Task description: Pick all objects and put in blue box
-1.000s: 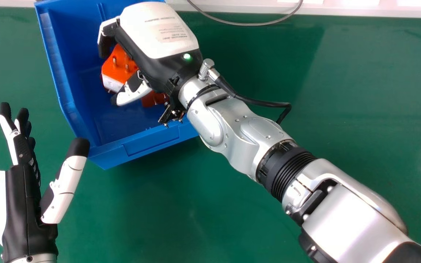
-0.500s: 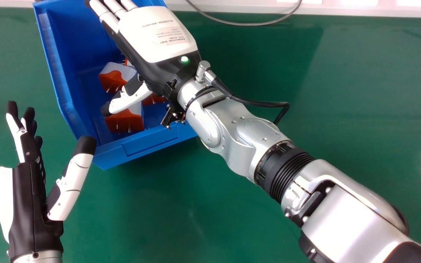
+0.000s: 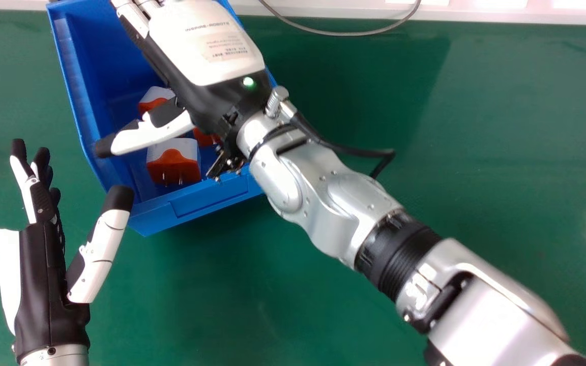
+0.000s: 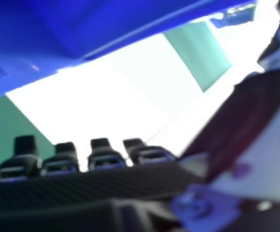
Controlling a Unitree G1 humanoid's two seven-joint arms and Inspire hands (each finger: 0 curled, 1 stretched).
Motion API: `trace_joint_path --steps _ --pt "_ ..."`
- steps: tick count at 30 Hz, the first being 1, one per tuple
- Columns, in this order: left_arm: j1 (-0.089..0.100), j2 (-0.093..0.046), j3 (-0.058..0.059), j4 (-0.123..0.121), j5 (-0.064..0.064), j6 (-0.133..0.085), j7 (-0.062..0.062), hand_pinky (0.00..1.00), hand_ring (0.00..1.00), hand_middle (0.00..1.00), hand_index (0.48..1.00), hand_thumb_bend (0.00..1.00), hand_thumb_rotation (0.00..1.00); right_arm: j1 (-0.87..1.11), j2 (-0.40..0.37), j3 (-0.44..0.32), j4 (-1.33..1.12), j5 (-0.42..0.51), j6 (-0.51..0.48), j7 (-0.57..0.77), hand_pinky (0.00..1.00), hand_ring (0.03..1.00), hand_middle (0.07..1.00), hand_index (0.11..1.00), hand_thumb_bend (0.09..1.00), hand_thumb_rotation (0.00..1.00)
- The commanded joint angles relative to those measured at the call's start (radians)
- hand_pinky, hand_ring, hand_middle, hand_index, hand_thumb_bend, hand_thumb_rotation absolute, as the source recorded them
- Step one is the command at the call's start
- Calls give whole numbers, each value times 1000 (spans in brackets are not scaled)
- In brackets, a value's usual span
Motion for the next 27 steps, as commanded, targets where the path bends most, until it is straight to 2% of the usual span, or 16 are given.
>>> trace_joint_path --steps 1,7,10,13,17,18,20,22,23,27 --pt "6 2 1 -24 2 -10 6 983 1000 1000 1000 808 757 79 -28 -6 -152 3 -27 10 917 1000 1000 1000 603 545" --pt "12 5 6 -25 6 -17 8 983 1000 1000 1000 810 757 408 -163 -10 -516 22 -136 46 918 1000 1000 1000 521 497" --pt "15 10 11 -24 7 -20 7 982 1000 1000 1000 810 758 547 -227 -24 -646 30 -170 73 922 1000 1000 1000 460 562" --pt "25 10 13 -31 2 -23 4 982 1000 1000 1000 810 758 698 -298 -57 -739 85 -226 93 922 1000 1000 1000 456 577" --pt "38 8 13 -42 4 -26 3 981 1000 1000 1000 823 760 880 -388 -105 -838 168 -277 159 918 1000 1000 1000 460 699" --pt "42 8 13 -46 6 -26 3 981 1000 1000 1000 823 760 916 -405 -118 -860 188 -282 179 918 1000 1000 1000 460 699" --pt "46 9 14 -48 9 -28 6 981 1000 1000 1000 825 760 982 -438 -152 -901 230 -287 218 922 1000 1000 1000 489 837" --pt "49 9 16 -46 14 -32 10 981 1000 1000 1000 826 760 1050 -468 -198 -939 256 -296 232 935 1000 1000 1000 500 925" --pt "49 10 17 -44 16 -33 12 981 1000 1000 1000 826 761 1077 -478 -221 -948 260 -303 228 941 1000 1000 1000 500 962" --pt "55 13 21 -46 26 -33 17 981 1000 1000 1000 832 771 1138 -474 -315 -940 215 -345 147 946 1000 1000 1000 485 997"
